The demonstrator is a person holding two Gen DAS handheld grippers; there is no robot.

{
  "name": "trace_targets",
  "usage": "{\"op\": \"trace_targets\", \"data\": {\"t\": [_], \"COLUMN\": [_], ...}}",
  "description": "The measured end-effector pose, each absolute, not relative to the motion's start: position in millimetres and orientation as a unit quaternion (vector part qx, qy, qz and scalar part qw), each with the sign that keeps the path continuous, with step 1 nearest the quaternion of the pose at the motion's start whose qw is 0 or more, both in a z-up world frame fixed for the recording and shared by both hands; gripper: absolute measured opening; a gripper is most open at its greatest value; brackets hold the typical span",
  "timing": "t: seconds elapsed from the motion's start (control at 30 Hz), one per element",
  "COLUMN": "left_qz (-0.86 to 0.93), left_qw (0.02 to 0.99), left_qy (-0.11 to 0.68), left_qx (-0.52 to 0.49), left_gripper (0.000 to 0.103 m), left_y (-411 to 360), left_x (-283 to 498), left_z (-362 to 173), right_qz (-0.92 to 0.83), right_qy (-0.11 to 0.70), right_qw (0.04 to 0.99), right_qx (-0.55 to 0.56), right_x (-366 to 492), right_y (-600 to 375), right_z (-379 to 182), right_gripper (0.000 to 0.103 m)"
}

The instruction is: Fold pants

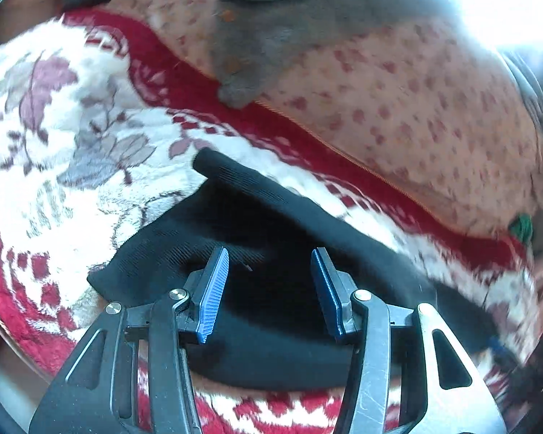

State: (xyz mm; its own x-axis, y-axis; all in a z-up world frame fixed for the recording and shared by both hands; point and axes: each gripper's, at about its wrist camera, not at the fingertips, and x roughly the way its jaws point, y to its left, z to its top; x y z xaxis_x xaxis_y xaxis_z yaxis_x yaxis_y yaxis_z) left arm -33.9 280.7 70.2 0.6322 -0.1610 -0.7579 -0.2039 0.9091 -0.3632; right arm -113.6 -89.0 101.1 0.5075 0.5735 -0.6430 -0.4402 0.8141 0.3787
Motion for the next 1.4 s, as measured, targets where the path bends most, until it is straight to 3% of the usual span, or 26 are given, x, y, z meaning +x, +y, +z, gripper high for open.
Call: {"op": "trace_targets", "data": {"t": [0.23,0.47,0.63,0.67,0.7,0.73,0.77,0.8,0.9,1.2,1.3,1.4], "left_qz": [0.033,0.016,0.015,0.017,0.019,0.021,0.022,0.019,0.015,-0.003,0.025,0.081], "left_qw": [0.849,0.829,0.820,0.822,0.825,0.830,0.837,0.843,0.858,0.908,0.912,0.892], "left_qy": [0.434,0.460,0.467,0.462,0.456,0.449,0.443,0.442,0.427,0.340,0.347,0.398], "left_qx": [-0.300,-0.318,-0.330,-0.333,-0.334,-0.330,-0.321,-0.305,-0.287,-0.243,-0.219,-0.197], "left_gripper": [0.047,0.050,0.050,0.050,0.050,0.042,0.021,0.014,0.010,0.010,0.010,0.010], "left_y": [320.1,321.6,316.7,315.8,314.8,313.0,309.7,305.4,299.4,299.7,306.8,313.9], "left_x": [1.7,32.1,43.2,44.9,45.5,46.1,47.6,50.7,54.8,10.9,-21.0,-38.0], "left_z": [51.7,34.3,24.3,23.8,24.6,26.2,28.6,31.9,50.0,139.9,127.2,79.2], "right_qz": [0.338,0.303,0.285,0.285,0.284,0.285,0.284,0.286,0.288,0.315,0.341,0.345], "right_qy": [0.409,0.392,0.397,0.404,0.409,0.411,0.413,0.413,0.398,0.348,0.355,0.373], "right_qw": [0.846,0.857,0.860,0.857,0.856,0.855,0.857,0.857,0.866,0.883,0.870,0.858], "right_qx": [-0.050,-0.142,-0.149,-0.146,-0.141,-0.134,-0.123,-0.115,-0.091,-0.011,-0.036,-0.079], "right_x": [-79.2,-75.3,-65.0,-61.4,-58.7,-56.0,-51.8,-48.5,-44.1,-48.0,-67.8,-79.3], "right_y": [14.7,31.1,27.7,27.6,27.1,26.1,24.1,22.3,13.0,-9.0,3.2,23.1], "right_z": [75.5,60.2,56.6,54.2,52.3,50.7,49.2,48.5,58.1,115.5,107.9,78.7], "right_gripper": [0.048,0.048,0.048,0.047,0.038,0.030,0.027,0.018,0.011,0.011,0.011,0.011]}}
